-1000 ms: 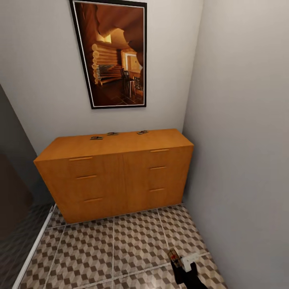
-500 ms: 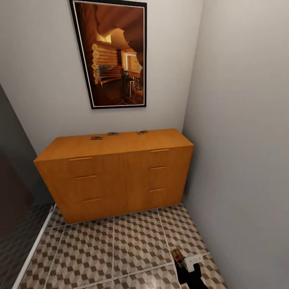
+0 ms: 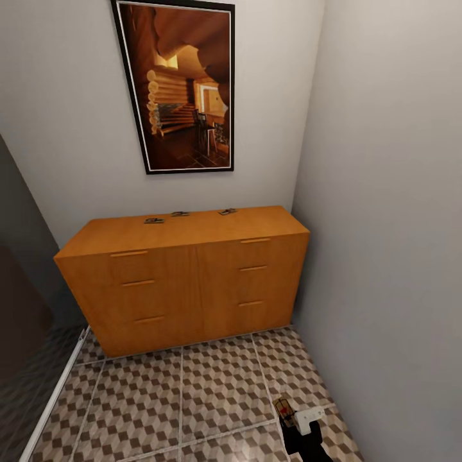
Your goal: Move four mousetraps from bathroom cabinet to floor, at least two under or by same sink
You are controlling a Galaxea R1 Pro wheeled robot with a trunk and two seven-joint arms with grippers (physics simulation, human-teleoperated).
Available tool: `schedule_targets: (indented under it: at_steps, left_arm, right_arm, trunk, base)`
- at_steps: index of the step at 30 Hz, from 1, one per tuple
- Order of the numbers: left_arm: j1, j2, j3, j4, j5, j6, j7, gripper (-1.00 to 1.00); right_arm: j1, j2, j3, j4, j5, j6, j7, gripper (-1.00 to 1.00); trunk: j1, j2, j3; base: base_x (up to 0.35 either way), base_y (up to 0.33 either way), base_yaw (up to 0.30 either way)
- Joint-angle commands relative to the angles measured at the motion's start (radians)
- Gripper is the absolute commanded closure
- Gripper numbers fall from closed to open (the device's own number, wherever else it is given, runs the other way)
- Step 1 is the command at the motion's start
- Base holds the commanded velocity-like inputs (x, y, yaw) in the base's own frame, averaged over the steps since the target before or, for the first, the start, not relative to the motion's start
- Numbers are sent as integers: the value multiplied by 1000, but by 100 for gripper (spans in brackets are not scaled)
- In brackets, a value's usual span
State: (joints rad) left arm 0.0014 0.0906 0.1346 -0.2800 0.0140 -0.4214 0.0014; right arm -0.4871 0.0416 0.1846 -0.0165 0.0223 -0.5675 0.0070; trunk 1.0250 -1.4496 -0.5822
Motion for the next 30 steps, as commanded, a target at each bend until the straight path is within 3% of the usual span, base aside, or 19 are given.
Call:
schedule_targets:
  at_steps: [1,30]
  left_arm:
    - [0,0,0,-1,1,-2,0,-100]
    - [0,0,0,-1,1,-2,0,-100]
  right_arm:
    - [-1,0,-1,1,2,-3,1,100]
    - [-1,0,-1,1,2,-3,1,100]
  trunk:
    - [0,0,-1]
    - [0,0,-1]
  base:
    - [0,0,0]
    - [0,0,0]
